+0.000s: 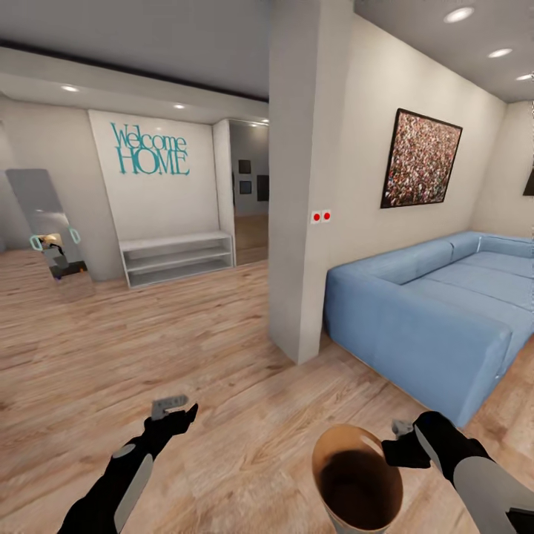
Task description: Put the three can of soda from the living room inside the tash can in the kitchen.
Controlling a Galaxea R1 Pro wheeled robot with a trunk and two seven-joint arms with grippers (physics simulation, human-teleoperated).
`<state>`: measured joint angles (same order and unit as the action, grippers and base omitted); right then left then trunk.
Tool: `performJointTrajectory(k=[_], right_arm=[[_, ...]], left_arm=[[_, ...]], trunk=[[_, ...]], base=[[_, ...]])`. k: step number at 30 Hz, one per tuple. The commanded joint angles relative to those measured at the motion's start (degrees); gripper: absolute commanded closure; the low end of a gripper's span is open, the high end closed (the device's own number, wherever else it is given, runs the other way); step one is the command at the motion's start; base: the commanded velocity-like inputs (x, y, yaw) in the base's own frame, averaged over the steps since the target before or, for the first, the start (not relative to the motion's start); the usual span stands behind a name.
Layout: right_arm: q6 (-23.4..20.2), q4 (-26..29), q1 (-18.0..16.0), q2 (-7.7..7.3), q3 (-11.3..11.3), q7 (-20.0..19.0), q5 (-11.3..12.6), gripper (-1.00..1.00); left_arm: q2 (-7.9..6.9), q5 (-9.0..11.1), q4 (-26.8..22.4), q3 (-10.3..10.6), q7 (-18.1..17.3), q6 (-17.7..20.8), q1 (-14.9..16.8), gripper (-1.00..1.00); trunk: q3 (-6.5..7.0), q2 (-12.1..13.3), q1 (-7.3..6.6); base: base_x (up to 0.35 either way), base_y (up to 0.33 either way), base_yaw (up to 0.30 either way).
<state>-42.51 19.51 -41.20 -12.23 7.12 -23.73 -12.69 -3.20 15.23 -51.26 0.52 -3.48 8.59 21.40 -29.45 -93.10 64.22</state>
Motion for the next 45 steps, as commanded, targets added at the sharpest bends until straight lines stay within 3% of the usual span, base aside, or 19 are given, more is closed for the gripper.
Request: performJointTrajectory(k=[1, 8, 21, 28, 45], right_arm=[[-0.2, 0.0, 0.0, -0.03, 0.2, -0.3, 1.0, 1.00], [-0.3, 0.0, 0.2, -0.15, 0.5, 0.3, 1.1, 1.00], [-0.2, -0.1, 0.5, -0.16, 0.5, 1.6, 1.1, 1.00], [-0.2, -0.1, 0.5, -0.17, 0.6, 1.6, 1.2, 1.00], [-0.1, -0.3, 0.5, -1.14, 0.9, 1.1, 1.4, 1.00]], left_arm=[[-0.03, 0.0, 0.3, 0.0, 0.0, -0.2, 0.0, -1.00], [-0.13, 0.5, 4.7, -0.4, -0.2, -1.0, 0.0, -1.00], [-0.14, 0.2, 5.8, -0.1, -0.3, -0.9, 0.0, -1.00], [-0.14, 0.2, 9.5, 0.2, -0.4, -1.1, 0.0, -1.00], [-0.14, 0.0, 10.0, 0.2, -0.4, -1.1, 0.0, -1.00]], trunk=[[0.01, 0.0, 0.00], [0.01, 0.0, 0.00], [0.01, 0.0, 0.00], [0.01, 0.0, 0.00], [0.01, 0.0, 0.00]], base=[[-0.192, -0.156, -0.045], [-0.236, -0.178, -0.173], [-0.257, -0.189, -0.246], [-0.259, -0.191, -0.125], [-0.219, -0.187, -0.144]])
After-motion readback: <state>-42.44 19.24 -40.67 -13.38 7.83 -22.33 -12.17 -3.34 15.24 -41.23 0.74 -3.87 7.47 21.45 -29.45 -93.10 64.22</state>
